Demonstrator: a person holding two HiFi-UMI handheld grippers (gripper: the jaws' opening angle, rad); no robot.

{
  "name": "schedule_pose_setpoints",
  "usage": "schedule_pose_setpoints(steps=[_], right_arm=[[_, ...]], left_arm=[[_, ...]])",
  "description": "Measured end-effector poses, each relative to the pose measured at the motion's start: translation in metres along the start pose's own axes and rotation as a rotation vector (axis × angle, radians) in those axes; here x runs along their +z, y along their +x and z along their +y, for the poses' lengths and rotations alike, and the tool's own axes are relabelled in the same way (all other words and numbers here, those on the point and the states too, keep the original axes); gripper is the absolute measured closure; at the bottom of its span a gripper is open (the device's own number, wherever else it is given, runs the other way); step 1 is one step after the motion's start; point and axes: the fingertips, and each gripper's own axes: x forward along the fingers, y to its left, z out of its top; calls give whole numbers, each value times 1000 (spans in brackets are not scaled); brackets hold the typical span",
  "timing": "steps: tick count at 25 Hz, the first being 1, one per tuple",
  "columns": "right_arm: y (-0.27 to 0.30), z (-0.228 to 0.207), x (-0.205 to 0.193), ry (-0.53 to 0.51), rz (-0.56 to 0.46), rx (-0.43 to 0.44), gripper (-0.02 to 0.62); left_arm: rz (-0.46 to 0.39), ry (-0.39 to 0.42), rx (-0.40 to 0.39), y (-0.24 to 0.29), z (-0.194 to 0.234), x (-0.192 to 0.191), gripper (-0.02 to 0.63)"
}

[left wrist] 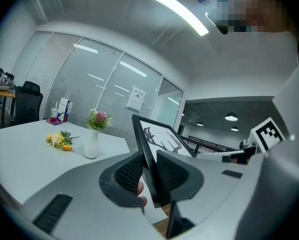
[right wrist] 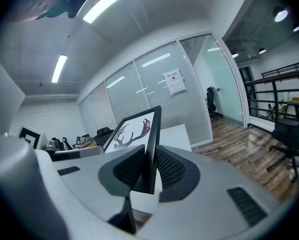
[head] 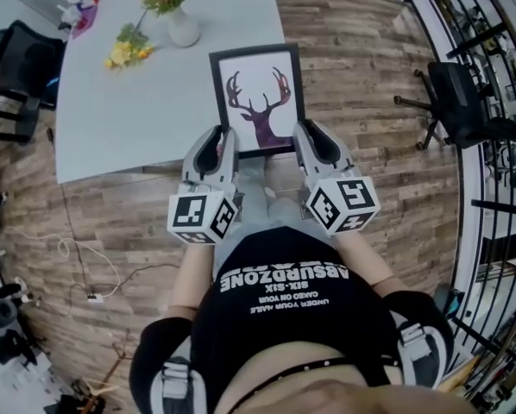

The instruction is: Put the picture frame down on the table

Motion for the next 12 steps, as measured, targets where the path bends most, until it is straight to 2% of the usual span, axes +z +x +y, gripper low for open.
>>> schedule_pose_setpoints(steps=[12], right_arm=[[56, -36, 19, 18, 16, -18, 512]], left_arm=[[25, -6, -2, 67, 18, 11, 510]])
